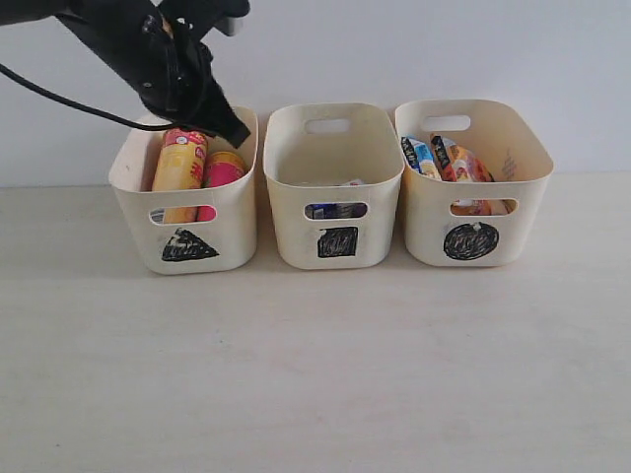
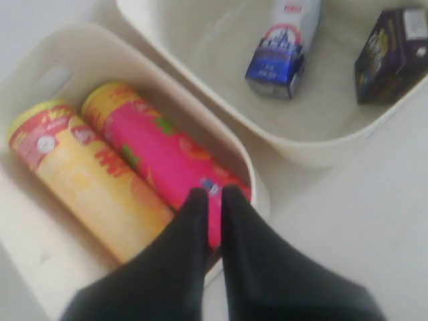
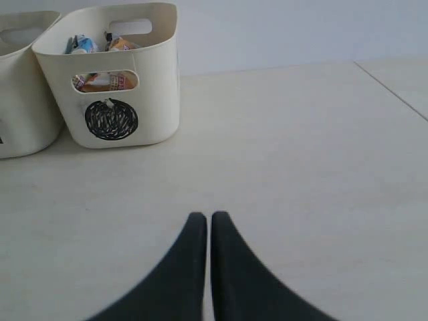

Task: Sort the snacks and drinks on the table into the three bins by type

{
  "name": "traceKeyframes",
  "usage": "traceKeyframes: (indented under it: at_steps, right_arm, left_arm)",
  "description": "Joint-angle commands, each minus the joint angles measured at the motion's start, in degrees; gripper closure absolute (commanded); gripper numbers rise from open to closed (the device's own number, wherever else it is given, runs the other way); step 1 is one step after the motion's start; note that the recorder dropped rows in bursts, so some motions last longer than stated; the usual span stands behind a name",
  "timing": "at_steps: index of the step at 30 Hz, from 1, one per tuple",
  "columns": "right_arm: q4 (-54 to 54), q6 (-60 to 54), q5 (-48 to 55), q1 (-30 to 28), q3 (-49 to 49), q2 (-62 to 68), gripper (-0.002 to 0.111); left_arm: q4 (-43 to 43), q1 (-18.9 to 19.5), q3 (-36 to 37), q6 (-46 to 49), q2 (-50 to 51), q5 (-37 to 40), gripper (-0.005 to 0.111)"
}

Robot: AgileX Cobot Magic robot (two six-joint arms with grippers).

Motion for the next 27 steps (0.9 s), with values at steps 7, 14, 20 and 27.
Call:
traceKeyframes:
  at_steps: [7, 14, 20, 27]
  right_arm:
    - [-0.05, 0.03, -0.45, 0.14, 0.25, -0.3, 0.108]
    - [-0.05, 0.03, -0.45, 0.14, 0.25, -0.3, 0.108]
    - [-0.05, 0.03, -0.45, 0.14, 0.25, -0.3, 0.108]
    - [-0.05, 0.03, -0.45, 0.14, 0.25, -0.3, 0.108]
  left_arm:
    - [3.34, 0.17, 7.61, -9.06, -10.81, 4.03, 0.102]
    - [2.96, 0.17, 19.37, -13.24, -19.3, -0.33, 0.102]
    - [0.44, 0.06, 29.88, -14.8, -26.75, -6.92, 0.102]
    - [-1.6, 0.07, 43.41, -14.7, -39.48, -10.11, 0.102]
